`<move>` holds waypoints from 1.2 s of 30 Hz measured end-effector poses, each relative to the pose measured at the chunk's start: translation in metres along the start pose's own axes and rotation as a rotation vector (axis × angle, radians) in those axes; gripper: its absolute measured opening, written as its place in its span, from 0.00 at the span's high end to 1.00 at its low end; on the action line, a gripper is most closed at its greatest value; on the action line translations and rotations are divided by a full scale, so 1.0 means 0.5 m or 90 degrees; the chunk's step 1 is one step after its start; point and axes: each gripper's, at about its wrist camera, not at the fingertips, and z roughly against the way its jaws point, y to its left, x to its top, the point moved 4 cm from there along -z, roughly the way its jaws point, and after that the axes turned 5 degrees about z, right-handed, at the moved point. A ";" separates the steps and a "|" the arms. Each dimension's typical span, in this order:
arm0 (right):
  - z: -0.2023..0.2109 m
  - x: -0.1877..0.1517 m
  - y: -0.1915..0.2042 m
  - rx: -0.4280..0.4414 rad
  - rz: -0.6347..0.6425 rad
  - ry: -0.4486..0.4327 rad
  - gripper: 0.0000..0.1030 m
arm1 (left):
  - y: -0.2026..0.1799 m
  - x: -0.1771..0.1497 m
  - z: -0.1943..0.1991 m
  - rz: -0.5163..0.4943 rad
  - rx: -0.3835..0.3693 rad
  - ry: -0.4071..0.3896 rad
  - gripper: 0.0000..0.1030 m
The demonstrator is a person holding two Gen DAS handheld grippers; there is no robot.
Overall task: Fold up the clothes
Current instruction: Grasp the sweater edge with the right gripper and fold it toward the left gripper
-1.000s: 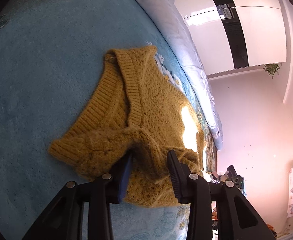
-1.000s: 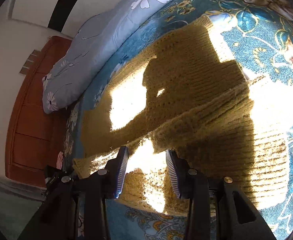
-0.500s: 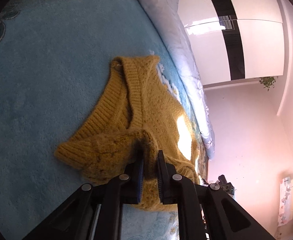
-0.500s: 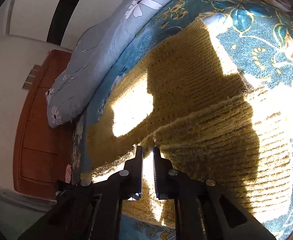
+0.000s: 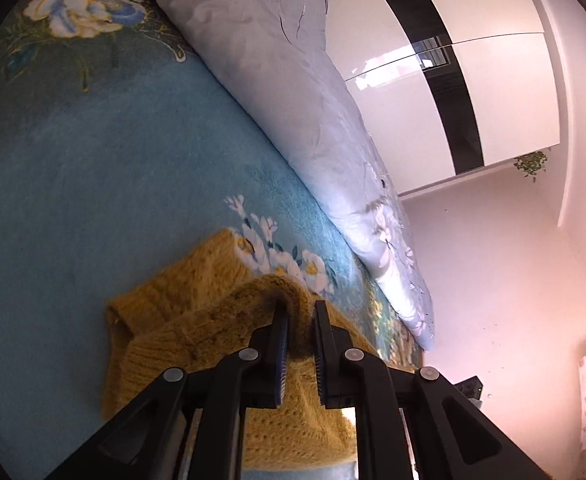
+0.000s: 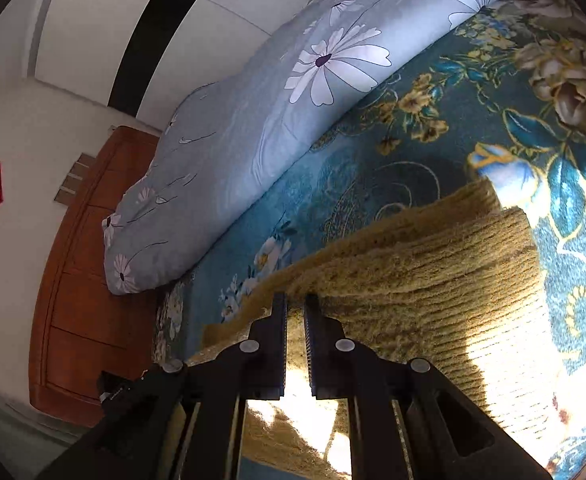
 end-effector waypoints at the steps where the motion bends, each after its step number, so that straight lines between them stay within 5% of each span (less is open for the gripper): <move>1: -0.016 0.015 -0.006 -0.011 -0.004 0.005 0.92 | 0.006 0.011 -0.024 0.006 0.012 0.002 0.88; 6: -0.099 0.046 -0.056 -0.062 -0.024 0.036 0.92 | 0.056 0.039 -0.120 0.044 0.074 0.017 0.88; 11: -0.133 0.055 -0.073 -0.082 -0.001 0.058 0.91 | 0.091 0.030 -0.095 0.063 0.038 0.021 0.84; 13: -0.131 0.056 -0.068 -0.075 0.016 0.057 0.89 | 0.080 0.027 -0.076 0.058 0.014 0.021 0.71; 15: -0.117 0.054 -0.058 -0.065 0.027 0.047 0.81 | 0.067 0.023 -0.050 0.054 -0.012 0.011 0.42; 16: -0.107 0.052 -0.052 -0.058 0.032 0.039 0.64 | 0.059 0.019 -0.032 0.052 -0.024 0.003 0.38; 18: -0.070 0.046 -0.032 -0.041 0.048 0.011 0.48 | 0.049 0.006 0.014 0.038 -0.031 -0.023 0.36; 21: 0.003 0.016 -0.006 -0.027 0.090 -0.030 0.48 | 0.057 -0.034 0.100 -0.010 0.033 -0.089 0.29; 24: 0.048 -0.039 -0.053 -0.025 0.049 -0.046 0.45 | 0.121 -0.093 0.154 -0.001 0.104 -0.133 0.27; 29: 0.124 -0.130 -0.131 -0.022 -0.018 -0.073 0.43 | 0.196 -0.167 0.122 0.052 0.086 -0.081 0.27; 32: 0.169 -0.185 -0.179 -0.019 -0.058 -0.089 0.34 | 0.182 -0.175 0.108 0.046 0.078 -0.100 0.27; 36: 0.167 -0.210 -0.201 -0.013 -0.085 -0.106 0.34 | 0.159 -0.177 0.055 0.075 0.029 -0.062 0.27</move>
